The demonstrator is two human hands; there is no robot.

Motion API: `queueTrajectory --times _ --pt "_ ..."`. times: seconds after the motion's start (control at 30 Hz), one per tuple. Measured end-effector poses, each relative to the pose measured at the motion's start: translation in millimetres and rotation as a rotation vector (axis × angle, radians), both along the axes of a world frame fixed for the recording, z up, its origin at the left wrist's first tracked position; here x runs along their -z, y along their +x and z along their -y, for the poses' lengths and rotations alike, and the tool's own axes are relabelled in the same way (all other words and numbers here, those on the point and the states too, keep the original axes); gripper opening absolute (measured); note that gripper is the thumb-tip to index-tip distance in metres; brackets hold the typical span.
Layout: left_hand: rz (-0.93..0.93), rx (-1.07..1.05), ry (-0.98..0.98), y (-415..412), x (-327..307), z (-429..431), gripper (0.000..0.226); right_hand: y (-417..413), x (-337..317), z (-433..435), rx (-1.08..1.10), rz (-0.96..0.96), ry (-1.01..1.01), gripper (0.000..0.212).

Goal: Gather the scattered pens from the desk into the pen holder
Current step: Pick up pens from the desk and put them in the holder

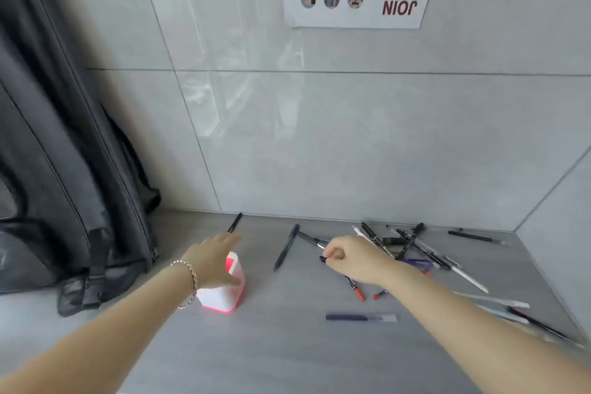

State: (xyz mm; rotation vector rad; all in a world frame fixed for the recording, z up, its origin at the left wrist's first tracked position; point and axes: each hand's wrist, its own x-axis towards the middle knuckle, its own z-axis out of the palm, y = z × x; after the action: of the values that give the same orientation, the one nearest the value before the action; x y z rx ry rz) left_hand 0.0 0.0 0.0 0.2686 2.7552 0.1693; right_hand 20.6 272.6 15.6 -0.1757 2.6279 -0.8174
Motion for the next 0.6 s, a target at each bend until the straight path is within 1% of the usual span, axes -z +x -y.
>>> queueTrajectory --times 0.07,0.1,0.17,0.2,0.23,0.33,0.47,0.53,0.6 --pt "0.057 0.035 -0.090 -11 10 21 0.105 -11 17 10 -0.003 0.041 0.031 0.021" --pt "0.091 0.075 -0.147 -15 19 32 0.112 -15 24 16 -0.004 0.075 0.047 0.023" --pt "0.105 0.150 -0.200 -26 34 51 0.118 -27 40 30 0.009 0.136 0.082 0.028" --pt "0.100 0.177 -0.178 -30 41 57 0.116 -34 47 38 0.034 0.151 0.094 0.031" --pt "0.093 0.185 -0.135 -33 47 62 0.112 -42 55 46 0.065 0.155 0.100 0.034" --pt "0.037 0.121 0.087 -32 58 73 0.100 -66 76 70 0.152 0.145 0.118 0.040" --pt "0.006 -0.149 0.500 -23 61 93 0.092 -97 100 114 0.297 0.113 0.128 0.043" --pt "-0.057 -0.274 0.607 -24 60 105 0.092 -113 114 136 0.399 0.107 0.143 0.050" --pt "-0.107 -0.328 0.654 -26 59 118 0.093 -125 123 155 0.492 0.106 0.157 0.062"
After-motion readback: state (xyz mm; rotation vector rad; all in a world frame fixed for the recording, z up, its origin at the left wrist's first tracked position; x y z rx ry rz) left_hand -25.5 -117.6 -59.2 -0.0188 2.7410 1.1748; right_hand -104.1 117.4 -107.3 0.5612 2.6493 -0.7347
